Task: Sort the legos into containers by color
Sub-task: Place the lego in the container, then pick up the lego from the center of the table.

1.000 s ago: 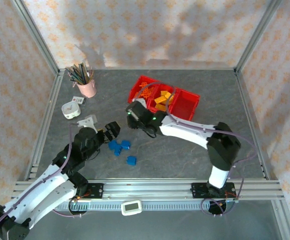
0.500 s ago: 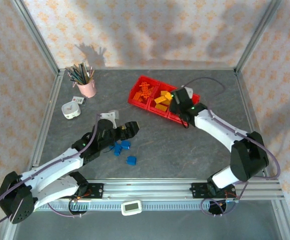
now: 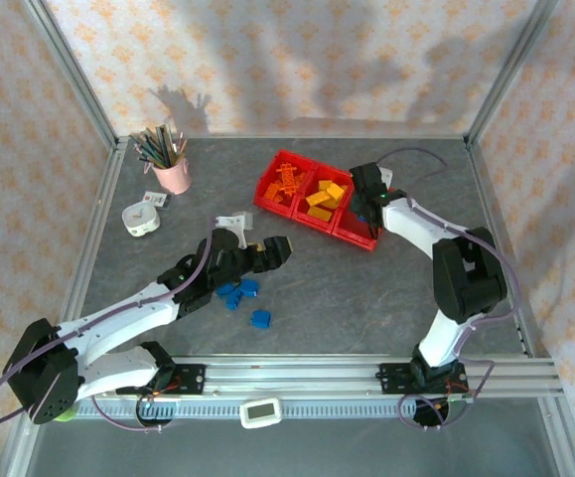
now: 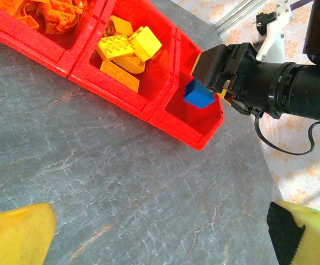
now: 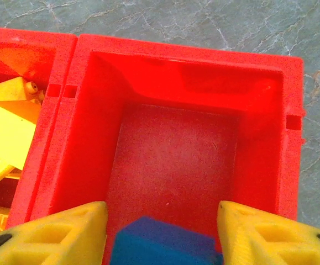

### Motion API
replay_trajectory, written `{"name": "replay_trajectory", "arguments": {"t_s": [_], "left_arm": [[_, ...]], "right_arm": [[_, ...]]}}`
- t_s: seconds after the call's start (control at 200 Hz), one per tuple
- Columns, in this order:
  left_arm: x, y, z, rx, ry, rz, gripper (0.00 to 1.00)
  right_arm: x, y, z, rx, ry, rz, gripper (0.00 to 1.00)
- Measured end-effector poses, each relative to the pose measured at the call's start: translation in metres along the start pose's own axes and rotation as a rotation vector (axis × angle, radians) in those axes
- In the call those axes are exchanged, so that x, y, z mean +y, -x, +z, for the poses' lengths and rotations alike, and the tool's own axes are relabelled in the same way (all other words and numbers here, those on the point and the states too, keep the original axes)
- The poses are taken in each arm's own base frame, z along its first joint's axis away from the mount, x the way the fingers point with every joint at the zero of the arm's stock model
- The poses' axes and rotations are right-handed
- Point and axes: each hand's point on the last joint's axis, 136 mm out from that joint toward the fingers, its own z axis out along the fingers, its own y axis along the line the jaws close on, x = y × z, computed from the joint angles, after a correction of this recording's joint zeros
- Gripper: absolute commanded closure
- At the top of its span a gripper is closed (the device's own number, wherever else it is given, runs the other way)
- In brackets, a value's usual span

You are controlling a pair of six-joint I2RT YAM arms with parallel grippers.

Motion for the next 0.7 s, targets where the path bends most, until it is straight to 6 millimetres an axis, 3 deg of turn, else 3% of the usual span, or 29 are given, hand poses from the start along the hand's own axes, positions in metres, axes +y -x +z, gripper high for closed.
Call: {"name": "replay_trajectory", "arguments": {"t_s": [0.255,0.42,0.566,0.701], "left_arm": [[0.001,0.006,-0.004,-0.029,0.013,0.002,0.01],[-0.001,0.018,-0.017,-0.082,0.015,-0.001,0.01],[-0.002,0.028,-0.035,-0.131,0.022,-0.012,0.01],[0.006,0.031,-0.054,-0.168,0.046,-0.025,0.01]], "right_arm": [[0.011,0.008,-0.017,-0.027,0.043,-0.025,0.35],[0.054,0.005,-0.064,-0.074,0.175,-0.081,0.32],[0.093,-0.017,-0.102,-0.080,0.293,-0.151,0.28],[0.122,-0.057,-0.121,-0.031,0.374,-0.227,0.26]]}}
